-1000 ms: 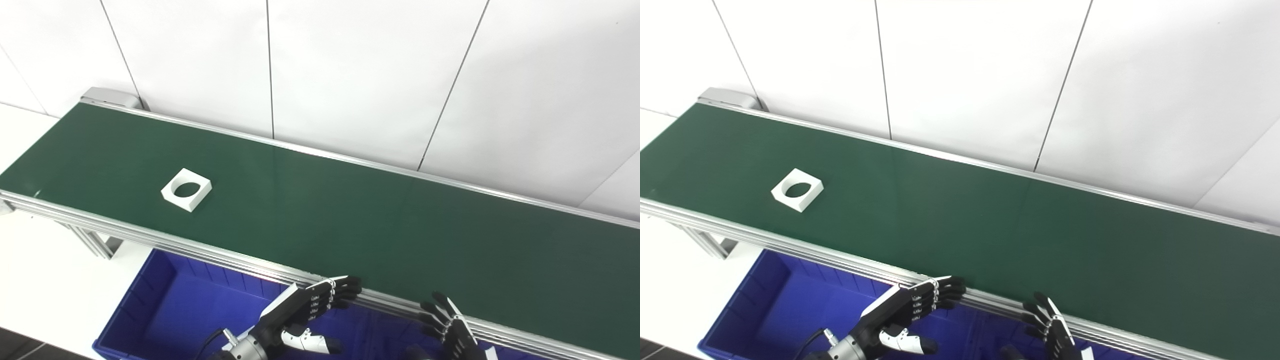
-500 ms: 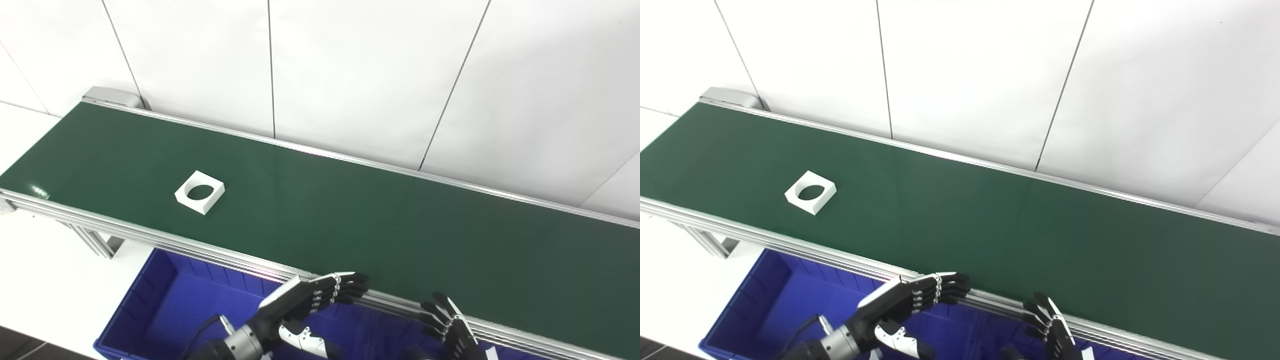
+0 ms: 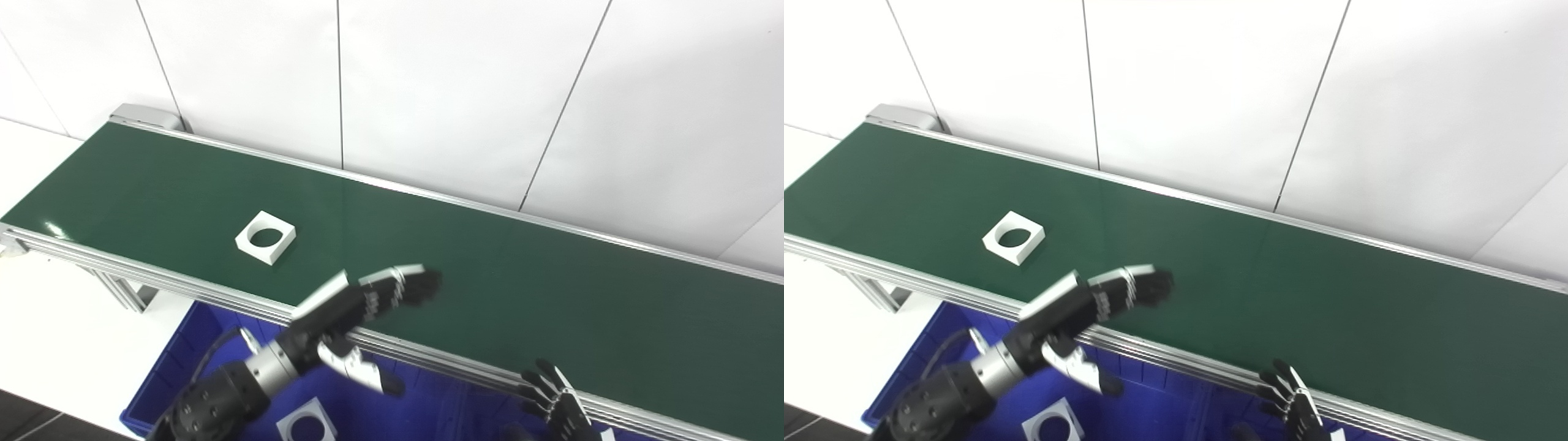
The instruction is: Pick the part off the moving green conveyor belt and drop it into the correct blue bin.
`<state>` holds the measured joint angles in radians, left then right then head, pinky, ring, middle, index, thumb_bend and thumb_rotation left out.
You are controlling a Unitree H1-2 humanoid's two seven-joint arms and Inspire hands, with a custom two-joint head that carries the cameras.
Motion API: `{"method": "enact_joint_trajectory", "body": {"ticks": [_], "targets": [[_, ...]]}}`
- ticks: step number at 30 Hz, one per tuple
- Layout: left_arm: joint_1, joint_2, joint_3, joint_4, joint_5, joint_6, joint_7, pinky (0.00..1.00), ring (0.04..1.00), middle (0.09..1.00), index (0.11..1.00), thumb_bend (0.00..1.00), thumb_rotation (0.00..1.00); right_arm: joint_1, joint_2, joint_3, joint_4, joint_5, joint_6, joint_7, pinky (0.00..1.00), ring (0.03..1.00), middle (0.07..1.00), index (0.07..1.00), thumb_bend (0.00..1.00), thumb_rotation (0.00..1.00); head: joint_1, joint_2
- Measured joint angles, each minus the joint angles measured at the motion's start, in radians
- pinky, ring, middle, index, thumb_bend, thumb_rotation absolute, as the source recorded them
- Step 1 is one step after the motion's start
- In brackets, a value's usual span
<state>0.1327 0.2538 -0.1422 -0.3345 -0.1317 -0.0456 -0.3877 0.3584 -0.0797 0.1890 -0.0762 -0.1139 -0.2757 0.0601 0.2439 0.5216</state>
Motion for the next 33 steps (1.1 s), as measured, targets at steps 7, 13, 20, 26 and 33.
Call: {"method": "enact_joint_trajectory", "body": {"ticks": [7, 13, 20, 26, 33], "targets": [[-0.090, 0.008, 0.047, 0.000, 0.070, 0.033, 0.044, 0.85, 0.861, 0.870, 0.865, 0.96, 0.18, -0.015, 0.000, 0.000, 0.006, -0.002, 0.000, 0.000, 0.73, 0.779, 0.818, 0.895, 0.58, 0.45, 0.002, -0.005], [-0.163, 0.043, 0.066, 0.062, 0.216, 0.026, 0.070, 0.82, 0.863, 0.871, 0.852, 0.94, 0.17, -0.027, 0.001, 0.000, 0.016, -0.002, 0.000, 0.000, 0.71, 0.775, 0.820, 0.894, 0.56, 0.44, 0.003, -0.011], [-0.218, 0.092, 0.072, 0.120, 0.370, 0.022, 0.100, 0.84, 0.895, 0.892, 0.856, 0.95, 0.13, -0.033, 0.002, 0.001, 0.035, -0.003, 0.000, 0.000, 0.72, 0.778, 0.822, 0.895, 0.56, 0.44, 0.006, -0.014], [-0.294, 0.143, 0.067, 0.194, 0.446, 0.012, 0.103, 0.80, 0.898, 0.897, 0.861, 0.93, 0.10, -0.039, 0.006, 0.001, 0.038, -0.006, -0.001, 0.000, 0.71, 0.774, 0.818, 0.892, 0.56, 0.44, 0.000, -0.018], [-0.338, 0.198, 0.014, 0.253, 0.597, -0.002, 0.101, 0.81, 0.890, 0.906, 0.866, 0.92, 0.03, -0.041, 0.009, 0.001, 0.042, -0.006, -0.005, 0.000, 0.71, 0.773, 0.818, 0.893, 0.56, 0.45, 0.000, -0.020]]}}
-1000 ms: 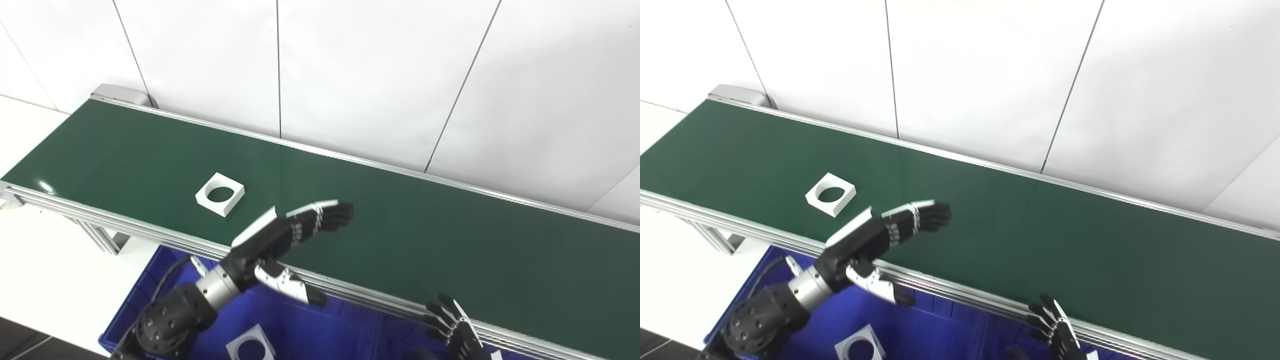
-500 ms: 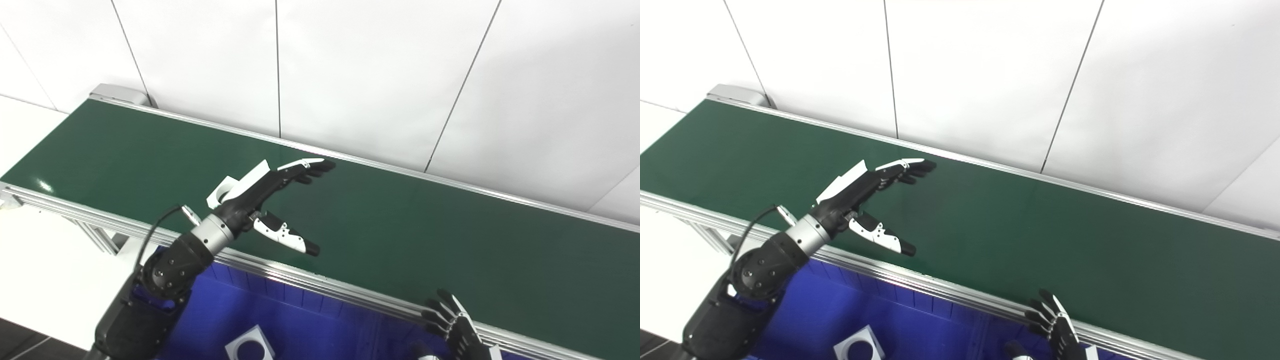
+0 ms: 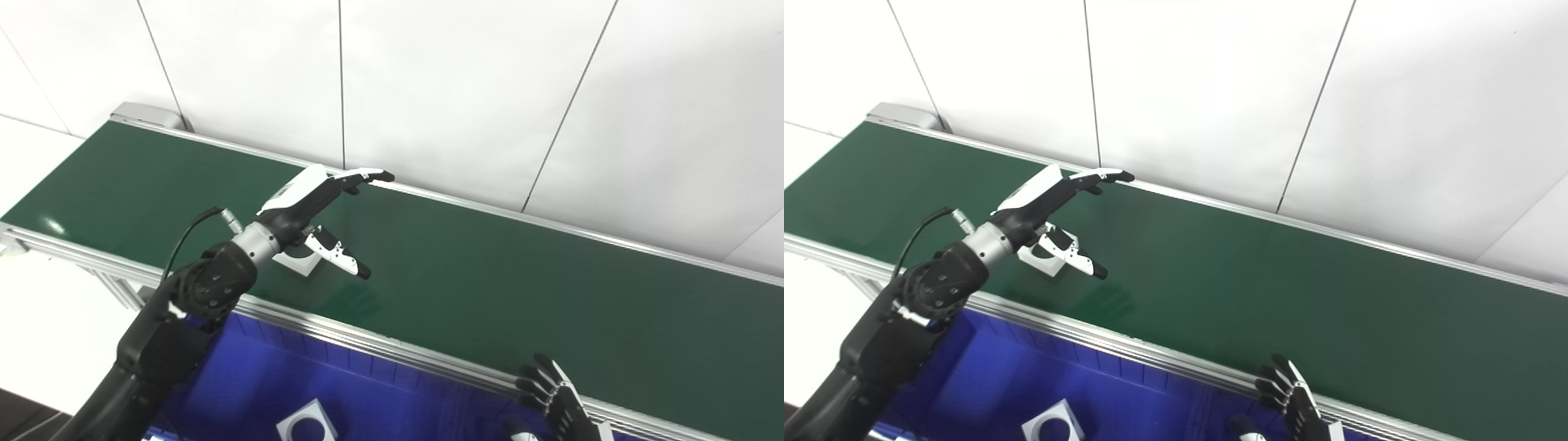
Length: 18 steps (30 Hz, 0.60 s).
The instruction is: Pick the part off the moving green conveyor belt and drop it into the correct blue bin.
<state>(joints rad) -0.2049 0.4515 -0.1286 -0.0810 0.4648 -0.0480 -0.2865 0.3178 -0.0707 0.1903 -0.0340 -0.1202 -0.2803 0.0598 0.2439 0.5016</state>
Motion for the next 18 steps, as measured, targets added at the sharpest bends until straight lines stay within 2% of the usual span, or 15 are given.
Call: {"method": "enact_joint_trajectory", "body": {"ticks": [7, 18], "targets": [[-0.042, 0.037, -0.044, 0.077, 0.135, -0.003, 0.001, 0.81, 0.885, 0.902, 0.874, 0.91, 0.00, 0.001, 0.002, -0.001, 0.000, 0.000, -0.002, 0.000, 0.72, 0.778, 0.818, 0.892, 0.57, 0.45, -0.002, 0.002], [-0.095, 0.066, -0.065, 0.187, 0.186, -0.006, 0.002, 0.83, 0.900, 0.903, 0.874, 0.91, 0.00, 0.009, 0.005, -0.001, 0.000, 0.000, -0.002, 0.000, 0.71, 0.770, 0.817, 0.891, 0.58, 0.47, -0.006, 0.011]]}}
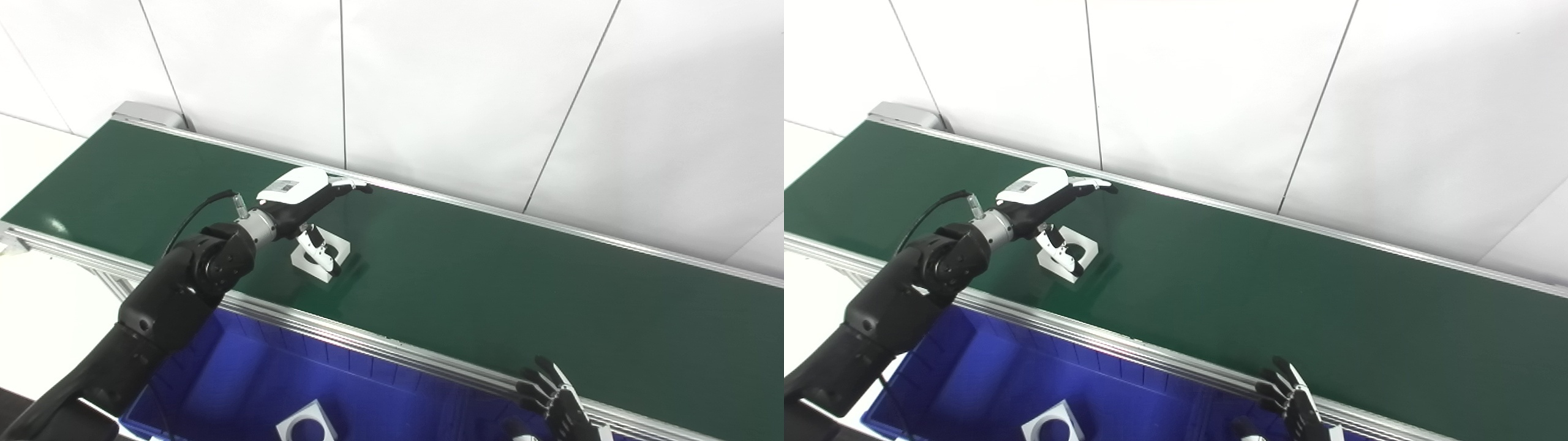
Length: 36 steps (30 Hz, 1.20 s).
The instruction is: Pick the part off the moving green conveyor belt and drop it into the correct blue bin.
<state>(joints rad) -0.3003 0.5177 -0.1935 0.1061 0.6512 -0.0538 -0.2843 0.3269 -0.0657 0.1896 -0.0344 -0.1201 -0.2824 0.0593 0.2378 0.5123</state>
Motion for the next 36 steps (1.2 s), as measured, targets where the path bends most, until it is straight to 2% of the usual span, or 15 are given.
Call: {"method": "enact_joint_trajectory", "body": {"ticks": [11, 14, 24, 28, 32, 36], "targets": [[-0.017, 0.005, -0.049, 0.056, 0.049, 0.000, -0.001, 0.85, 0.901, 0.899, 0.866, 0.89, 0.00, 0.000, 0.002, 0.001, -0.001, -0.002, 0.000, 0.000, 0.72, 0.772, 0.816, 0.898, 0.57, 0.46, -0.005, 0.002], [-0.027, 0.005, -0.063, 0.071, 0.052, 0.000, -0.007, 0.84, 0.878, 0.878, 0.864, 0.91, 0.01, 0.000, 0.004, 0.001, -0.001, -0.002, 0.000, 0.000, 0.71, 0.772, 0.816, 0.897, 0.57, 0.46, -0.008, 0.002], [-0.037, -0.003, -0.158, 0.128, 0.102, -0.023, -0.004, 0.84, 0.840, 0.838, 0.847, 0.92, 0.00, 0.000, 0.011, 0.000, -0.001, -0.002, -0.004, 0.000, 0.71, 0.770, 0.813, 0.895, 0.57, 0.47, -0.011, 0.003], [-0.054, -0.009, -0.185, 0.154, 0.123, -0.046, 0.029, 0.83, 0.830, 0.832, 0.838, 0.92, 0.00, -0.001, 0.011, 0.000, -0.001, -0.003, -0.006, 0.000, 0.71, 0.768, 0.814, 0.895, 0.57, 0.46, -0.011, 0.003], [-0.078, -0.021, -0.216, 0.194, 0.139, -0.069, 0.083, 0.79, 0.811, 0.825, 0.815, 0.92, 0.00, -0.001, 0.012, 0.000, -0.001, -0.004, -0.006, 0.000, 0.71, 0.769, 0.814, 0.896, 0.57, 0.45, -0.015, 0.005], [-0.099, -0.043, -0.230, 0.234, 0.147, -0.077, 0.118, 0.79, 0.785, 0.799, 0.793, 0.89, 0.00, 0.000, 0.014, 0.000, -0.001, -0.004, -0.006, 0.000, 0.71, 0.767, 0.813, 0.895, 0.56, 0.45, -0.020, 0.006]]}}
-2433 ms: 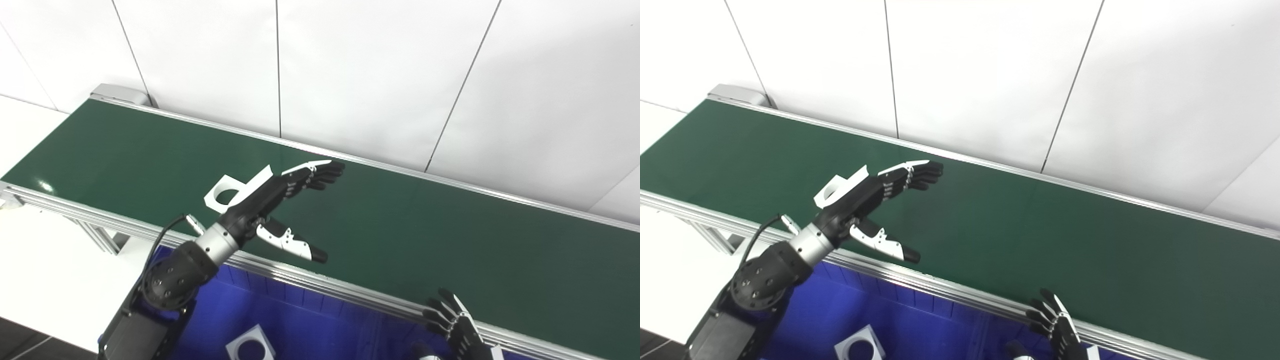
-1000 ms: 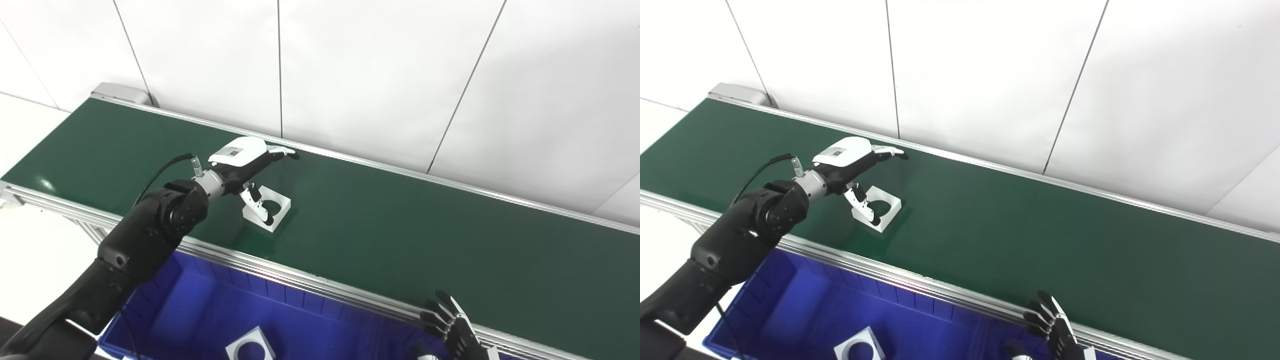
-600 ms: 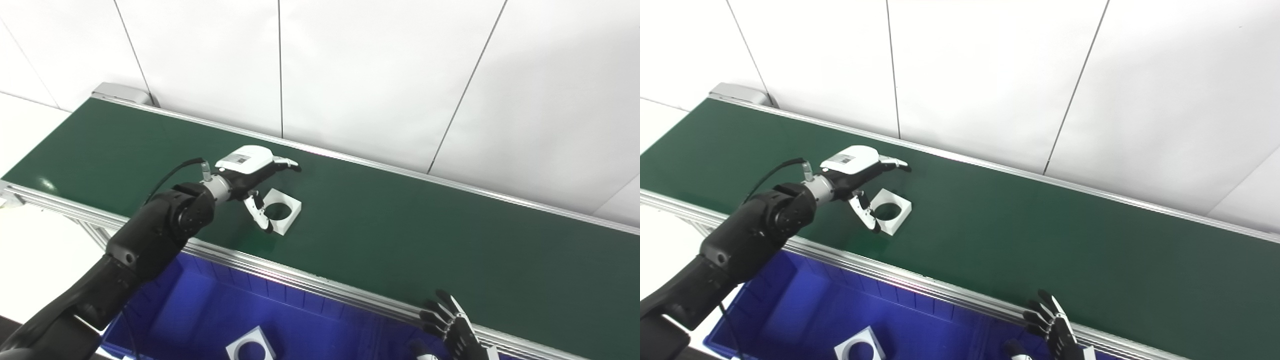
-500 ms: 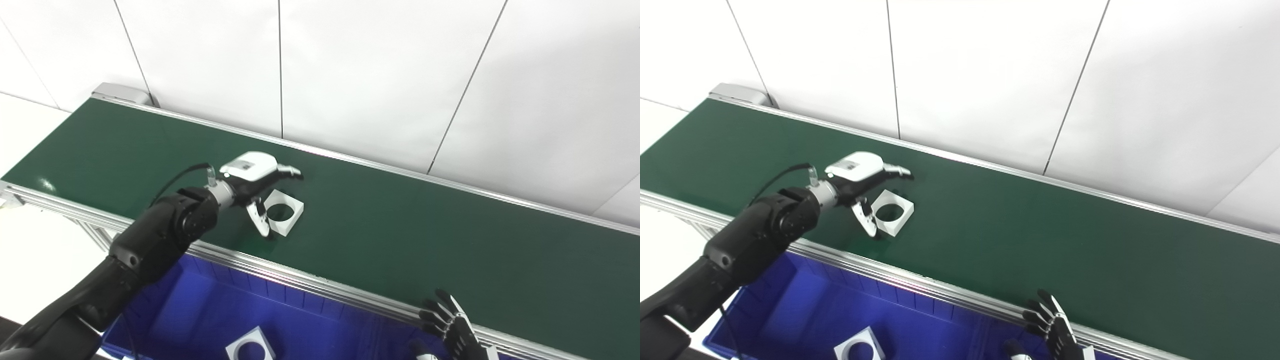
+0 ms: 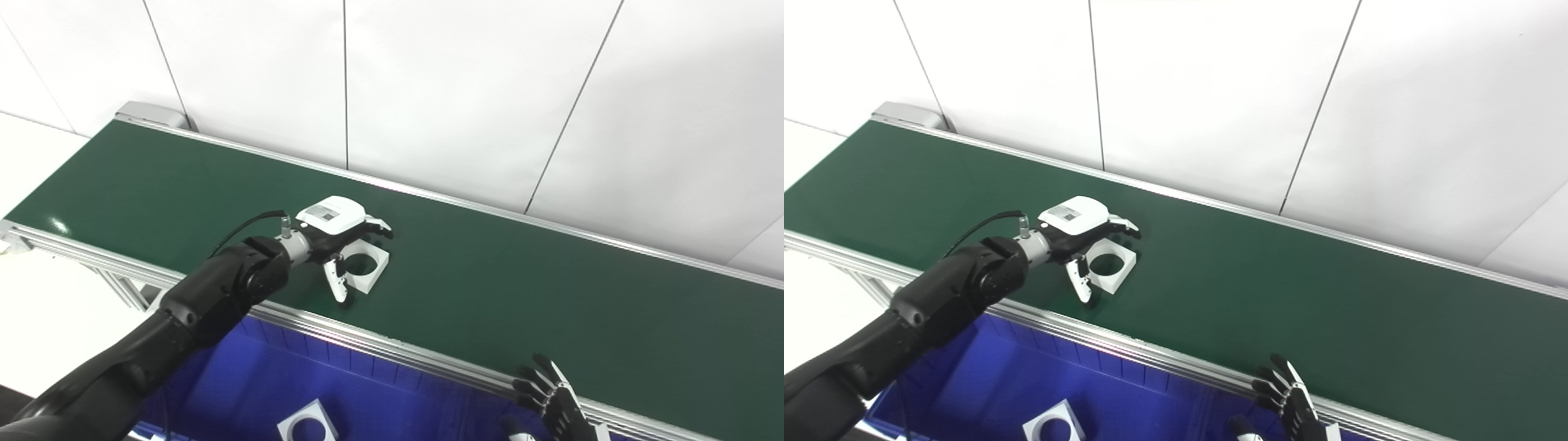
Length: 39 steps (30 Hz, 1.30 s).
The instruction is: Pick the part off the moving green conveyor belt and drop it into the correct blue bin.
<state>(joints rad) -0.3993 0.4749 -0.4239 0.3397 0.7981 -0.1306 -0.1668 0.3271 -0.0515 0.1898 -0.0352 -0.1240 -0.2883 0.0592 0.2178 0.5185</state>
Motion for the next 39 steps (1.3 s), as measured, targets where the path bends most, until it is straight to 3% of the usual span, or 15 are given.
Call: {"method": "enact_joint_trajectory", "body": {"ticks": [3, 4, 6, 13, 25, 34, 39], "targets": [[-0.015, -0.010, -0.013, 0.037, 0.000, -0.014, 0.037, 0.77, 0.755, 0.759, 0.758, 0.86, 0.00, 0.000, 0.000, 0.000, 0.000, -0.002, 0.000, 0.000, 0.71, 0.765, 0.811, 0.894, 0.56, 0.45, -0.003, 0.002], [-0.018, -0.012, -0.020, 0.046, 0.000, -0.023, 0.055, 0.73, 0.694, 0.677, 0.602, 0.66, 0.03, 0.000, 0.000, 0.000, 0.000, -0.003, 0.000, 0.000, 0.71, 0.768, 0.812, 0.895, 0.57, 0.45, -0.003, 0.002], [-0.027, -0.019, -0.028, 0.079, 0.000, -0.054, 0.097, 0.66, 0.588, 0.534, 0.486, 0.54, 0.00, 0.000, 0.000, 0.000, 0.000, -0.004, 0.000, 0.000, 0.71, 0.769, 0.815, 0.898, 0.58, 0.47, -0.003, 0.002], [-0.029, -0.029, -0.038, 0.102, -0.003, -0.082, 0.150, 0.62, 0.561, 0.492, 0.489, 0.52, 0.00, 0.000, 0.000, 0.000, 0.000, -0.004, -0.001, 0.000, 0.70, 0.764, 0.813, 0.894, 0.59, 0.47, -0.002, 0.006], [-0.005, -0.030, -0.030, 0.051, -0.024, -0.074, 0.118, 0.61, 0.547, 0.494, 0.486, 0.52, 0.00, 0.009, 0.000, 0.000, -0.001, -0.004, -0.001, -0.001, 0.71, 0.768, 0.812, 0.896, 0.60, 0.49, -0.005, 0.008], [0.040, -0.015, -0.010, -0.055, -0.010, -0.043, 0.063, 0.60, 0.537, 0.469, 0.492, 0.52, 0.00, 0.007, 0.000, -0.001, -0.003, -0.005, -0.001, -0.001, 0.71, 0.765, 0.812, 0.896, 0.60, 0.49, -0.005, 0.009], [0.075, 0.017, 0.036, -0.206, -0.006, -0.028, 0.009, 0.60, 0.535, 0.466, 0.493, 0.52, 0.00, 0.007, -0.002, -0.003, -0.005, -0.007, -0.001, -0.001, 0.70, 0.763, 0.809, 0.894, 0.59, 0.49, -0.005, 0.009]]}}
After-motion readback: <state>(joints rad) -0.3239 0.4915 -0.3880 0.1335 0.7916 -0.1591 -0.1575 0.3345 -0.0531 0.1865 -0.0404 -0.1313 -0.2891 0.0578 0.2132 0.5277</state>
